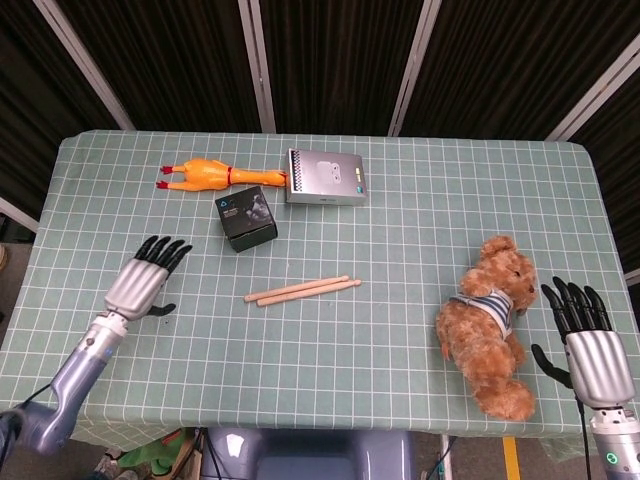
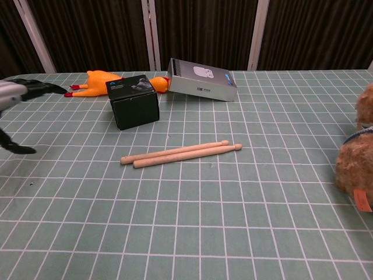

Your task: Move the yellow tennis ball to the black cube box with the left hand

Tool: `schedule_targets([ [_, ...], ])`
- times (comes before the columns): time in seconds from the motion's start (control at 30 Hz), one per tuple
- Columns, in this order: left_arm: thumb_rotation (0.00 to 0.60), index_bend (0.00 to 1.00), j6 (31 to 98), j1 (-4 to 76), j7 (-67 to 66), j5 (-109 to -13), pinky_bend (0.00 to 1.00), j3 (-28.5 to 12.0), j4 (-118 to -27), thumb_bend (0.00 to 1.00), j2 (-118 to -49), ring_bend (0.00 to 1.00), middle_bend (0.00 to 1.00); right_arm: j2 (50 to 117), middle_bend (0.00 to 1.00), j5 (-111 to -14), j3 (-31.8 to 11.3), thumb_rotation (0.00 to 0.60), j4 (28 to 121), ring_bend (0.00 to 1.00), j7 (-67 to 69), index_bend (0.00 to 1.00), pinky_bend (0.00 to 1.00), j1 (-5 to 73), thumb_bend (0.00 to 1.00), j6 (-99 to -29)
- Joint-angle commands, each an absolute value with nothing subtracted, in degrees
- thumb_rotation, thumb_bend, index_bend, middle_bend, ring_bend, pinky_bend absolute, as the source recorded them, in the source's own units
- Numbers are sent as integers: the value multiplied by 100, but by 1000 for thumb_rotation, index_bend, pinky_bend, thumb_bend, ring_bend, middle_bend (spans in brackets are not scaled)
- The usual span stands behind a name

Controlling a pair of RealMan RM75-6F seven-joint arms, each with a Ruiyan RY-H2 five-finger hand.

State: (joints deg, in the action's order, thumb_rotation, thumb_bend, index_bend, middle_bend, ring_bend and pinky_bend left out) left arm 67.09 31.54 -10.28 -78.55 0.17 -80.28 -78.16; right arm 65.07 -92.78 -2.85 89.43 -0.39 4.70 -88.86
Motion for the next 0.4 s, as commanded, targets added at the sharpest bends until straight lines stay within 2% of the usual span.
schedule_targets([
  [0.03,600,12,8620,1759,-949,-8457,0,596,-8817,71,-7177,0,28,6525,0,-9257,-286,600,8925,0,-61,0,0,472,342,-8870],
  [0.23,600,3,9938,979,-988,-9085,0,858,-8901,65,-7016,0,24,6564,0,-9208,-283,600,8927,0,-166,0,0,448,342,-8874],
  [0.4,600,2,10058,838,-946,-9268,0,876,-8811,65,-7023,0,24,6555,0,-9251,-269,600,8958,0,-214,0,0,465,341,-8860],
])
